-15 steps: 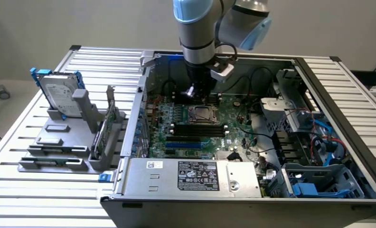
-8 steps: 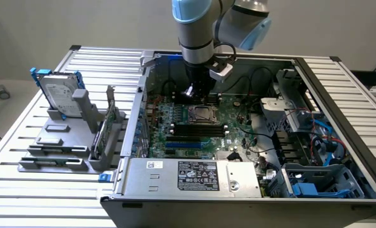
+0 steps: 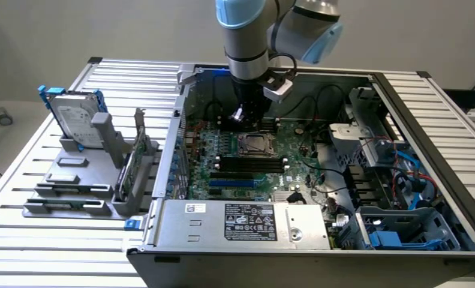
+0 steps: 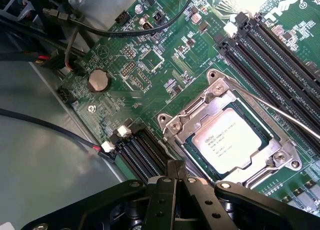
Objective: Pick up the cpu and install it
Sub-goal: 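Install the first cpu locking lever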
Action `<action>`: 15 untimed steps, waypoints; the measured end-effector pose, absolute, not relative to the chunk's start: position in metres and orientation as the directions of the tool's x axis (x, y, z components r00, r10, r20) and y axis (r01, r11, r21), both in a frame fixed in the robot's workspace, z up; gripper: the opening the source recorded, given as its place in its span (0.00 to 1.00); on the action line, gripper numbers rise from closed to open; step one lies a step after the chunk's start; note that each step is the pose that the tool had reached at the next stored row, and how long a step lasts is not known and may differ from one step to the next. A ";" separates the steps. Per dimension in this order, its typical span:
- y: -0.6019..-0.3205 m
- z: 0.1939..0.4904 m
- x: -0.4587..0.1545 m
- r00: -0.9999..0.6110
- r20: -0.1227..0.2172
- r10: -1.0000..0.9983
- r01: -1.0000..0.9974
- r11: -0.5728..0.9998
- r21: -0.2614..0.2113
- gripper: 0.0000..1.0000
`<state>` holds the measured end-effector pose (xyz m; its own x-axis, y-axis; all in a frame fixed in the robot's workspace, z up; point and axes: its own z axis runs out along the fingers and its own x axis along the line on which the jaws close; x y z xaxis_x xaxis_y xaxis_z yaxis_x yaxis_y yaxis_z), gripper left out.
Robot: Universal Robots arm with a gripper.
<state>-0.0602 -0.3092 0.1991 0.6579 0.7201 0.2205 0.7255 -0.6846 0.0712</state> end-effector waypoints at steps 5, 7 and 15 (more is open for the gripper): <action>-0.309 0.199 -0.060 0.658 0.220 0.720 0.726 -0.684 0.071 0.11; -0.309 0.199 -0.060 0.658 0.221 0.720 0.726 -0.685 0.071 0.11; -0.309 0.200 -0.061 0.658 0.220 0.720 0.726 -0.685 0.071 0.11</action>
